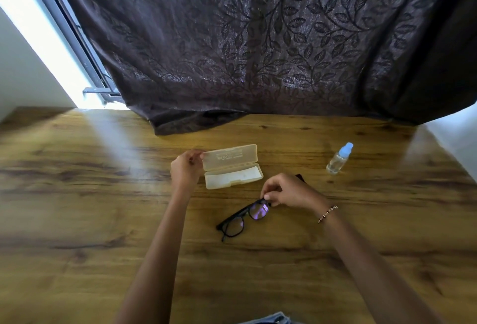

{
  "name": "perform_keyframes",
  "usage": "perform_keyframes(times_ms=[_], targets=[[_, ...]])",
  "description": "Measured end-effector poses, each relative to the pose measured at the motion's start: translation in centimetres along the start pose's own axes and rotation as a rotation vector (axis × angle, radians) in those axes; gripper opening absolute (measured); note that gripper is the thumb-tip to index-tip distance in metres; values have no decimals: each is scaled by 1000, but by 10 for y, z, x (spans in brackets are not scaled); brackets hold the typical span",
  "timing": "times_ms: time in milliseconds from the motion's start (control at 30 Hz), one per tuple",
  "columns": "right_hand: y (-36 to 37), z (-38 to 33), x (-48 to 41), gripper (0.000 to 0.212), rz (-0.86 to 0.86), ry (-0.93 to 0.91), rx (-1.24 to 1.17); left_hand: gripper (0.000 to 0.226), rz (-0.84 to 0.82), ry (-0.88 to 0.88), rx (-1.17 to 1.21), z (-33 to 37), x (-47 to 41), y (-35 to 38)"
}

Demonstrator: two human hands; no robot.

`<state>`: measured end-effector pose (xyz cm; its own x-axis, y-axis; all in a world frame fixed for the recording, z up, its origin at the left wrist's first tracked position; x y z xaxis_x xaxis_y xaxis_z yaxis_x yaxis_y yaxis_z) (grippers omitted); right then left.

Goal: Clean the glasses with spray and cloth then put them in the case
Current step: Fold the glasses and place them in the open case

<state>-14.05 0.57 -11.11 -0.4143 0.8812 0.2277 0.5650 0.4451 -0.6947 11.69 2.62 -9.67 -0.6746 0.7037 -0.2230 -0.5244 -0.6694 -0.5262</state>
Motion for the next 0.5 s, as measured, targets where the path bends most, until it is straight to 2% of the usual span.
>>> perform_keyframes(times_ms=[233,367,500], targets=[[-38,-15,-17,16,267,13,-356,17,-14,20,6,3,-2,-5],[-55,-21,-36,12,409,24,-290,19,-36,48,2,9,-3,-6],[-41,-26,-50,11,345,29,-193,20,-33,52,-3,12,-3,-6]])
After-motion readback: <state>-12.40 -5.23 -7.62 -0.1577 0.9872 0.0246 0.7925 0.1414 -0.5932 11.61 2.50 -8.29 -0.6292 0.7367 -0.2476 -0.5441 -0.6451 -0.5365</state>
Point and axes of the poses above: each hand's wrist, its own x-axis away from the middle knuckle, its own y-axis out of the palm, z = x × y, the point moved 9 cm from there along -x, towards the middle knuckle, and after that the axes turned 14 degrees about z, right-handed, at the moved point
